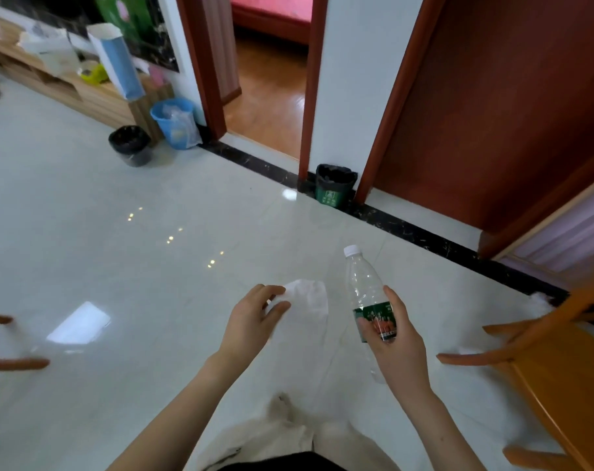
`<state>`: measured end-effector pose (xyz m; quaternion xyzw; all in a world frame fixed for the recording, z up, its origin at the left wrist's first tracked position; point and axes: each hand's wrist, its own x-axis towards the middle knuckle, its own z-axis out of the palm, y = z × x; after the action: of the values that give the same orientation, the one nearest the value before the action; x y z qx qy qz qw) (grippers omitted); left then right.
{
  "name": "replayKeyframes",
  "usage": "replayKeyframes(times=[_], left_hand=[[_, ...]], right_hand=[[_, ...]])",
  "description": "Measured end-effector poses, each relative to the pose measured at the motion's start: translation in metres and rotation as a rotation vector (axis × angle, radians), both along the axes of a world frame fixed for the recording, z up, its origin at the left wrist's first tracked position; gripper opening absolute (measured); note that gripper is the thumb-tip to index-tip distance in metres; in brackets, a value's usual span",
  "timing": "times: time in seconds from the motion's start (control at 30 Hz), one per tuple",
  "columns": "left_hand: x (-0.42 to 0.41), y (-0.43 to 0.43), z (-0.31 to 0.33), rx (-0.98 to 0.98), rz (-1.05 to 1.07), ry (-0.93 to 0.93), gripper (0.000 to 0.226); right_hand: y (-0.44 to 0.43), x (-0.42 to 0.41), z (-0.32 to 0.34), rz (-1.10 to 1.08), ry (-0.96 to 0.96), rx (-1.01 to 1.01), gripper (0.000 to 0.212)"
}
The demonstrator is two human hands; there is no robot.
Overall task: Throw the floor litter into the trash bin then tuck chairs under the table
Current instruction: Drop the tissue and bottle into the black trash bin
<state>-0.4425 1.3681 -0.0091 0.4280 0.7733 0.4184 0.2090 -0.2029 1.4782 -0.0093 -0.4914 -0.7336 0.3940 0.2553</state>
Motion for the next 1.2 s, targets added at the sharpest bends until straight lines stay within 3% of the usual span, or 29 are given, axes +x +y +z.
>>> replayKeyframes(times=[0.37, 0.83, 1.2], left_hand=[[-0.099, 0.179, -0.02, -0.06, -0.03, -0.001, 0.012], [-0.201, 0.506, 0.012, -0.045, 0.022, 0.066, 0.014], [-0.285, 0.677, -0.04, -0.129, -0.038, 0.025, 0.017]], right_hand=[[0.168, -0.085, -0.016, -0.095, -0.011, -0.049, 0.067], [0.506, -0.184, 0.004, -0.047, 0.01, -0.028, 0.065], [0.663, -0.269, -0.04, -0.102, -0.018, -0.131, 0.066]])
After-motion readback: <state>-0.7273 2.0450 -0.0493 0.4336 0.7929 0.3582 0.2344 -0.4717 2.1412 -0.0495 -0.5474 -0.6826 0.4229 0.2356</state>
